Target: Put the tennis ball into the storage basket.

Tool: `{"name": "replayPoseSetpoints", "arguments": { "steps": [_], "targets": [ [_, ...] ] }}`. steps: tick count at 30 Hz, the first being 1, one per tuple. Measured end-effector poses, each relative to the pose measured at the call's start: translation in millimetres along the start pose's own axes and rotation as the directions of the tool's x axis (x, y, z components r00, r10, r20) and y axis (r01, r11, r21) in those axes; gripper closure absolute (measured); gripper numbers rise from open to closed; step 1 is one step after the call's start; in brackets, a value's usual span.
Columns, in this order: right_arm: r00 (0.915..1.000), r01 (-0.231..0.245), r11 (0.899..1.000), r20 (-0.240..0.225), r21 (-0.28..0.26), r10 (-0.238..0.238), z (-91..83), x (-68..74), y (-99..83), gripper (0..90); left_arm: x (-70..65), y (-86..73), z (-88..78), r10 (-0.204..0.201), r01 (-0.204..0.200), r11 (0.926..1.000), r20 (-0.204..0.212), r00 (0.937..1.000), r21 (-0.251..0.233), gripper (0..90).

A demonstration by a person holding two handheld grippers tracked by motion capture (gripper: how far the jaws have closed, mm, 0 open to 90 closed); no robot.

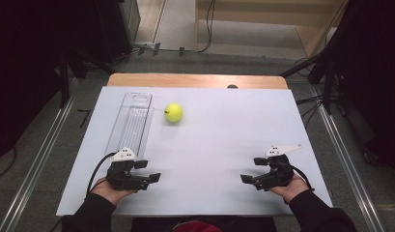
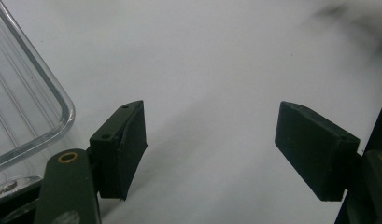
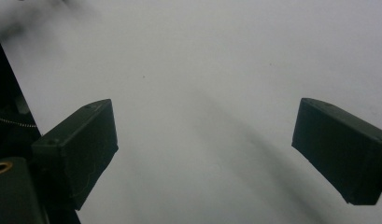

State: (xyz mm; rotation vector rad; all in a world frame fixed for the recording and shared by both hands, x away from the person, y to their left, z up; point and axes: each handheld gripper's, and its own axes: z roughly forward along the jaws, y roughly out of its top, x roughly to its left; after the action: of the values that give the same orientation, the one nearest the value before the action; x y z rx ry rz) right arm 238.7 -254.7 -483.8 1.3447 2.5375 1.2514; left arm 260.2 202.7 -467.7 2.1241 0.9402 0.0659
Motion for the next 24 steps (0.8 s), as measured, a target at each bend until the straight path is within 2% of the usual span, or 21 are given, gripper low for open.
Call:
{"name": "replayPoseSetpoints", "arguments": {
  "steps": [24],
  "targets": [
    [1.0, -0.009, 0.999, 0.0, 0.049, 0.009, 4.9, -1.9, 0.8, 4.9, 1.2, 1.5, 0.3, -0.003, 0.002, 0.9999, 0.01, 0.9999, 0.012, 25.4]
  ]
}}
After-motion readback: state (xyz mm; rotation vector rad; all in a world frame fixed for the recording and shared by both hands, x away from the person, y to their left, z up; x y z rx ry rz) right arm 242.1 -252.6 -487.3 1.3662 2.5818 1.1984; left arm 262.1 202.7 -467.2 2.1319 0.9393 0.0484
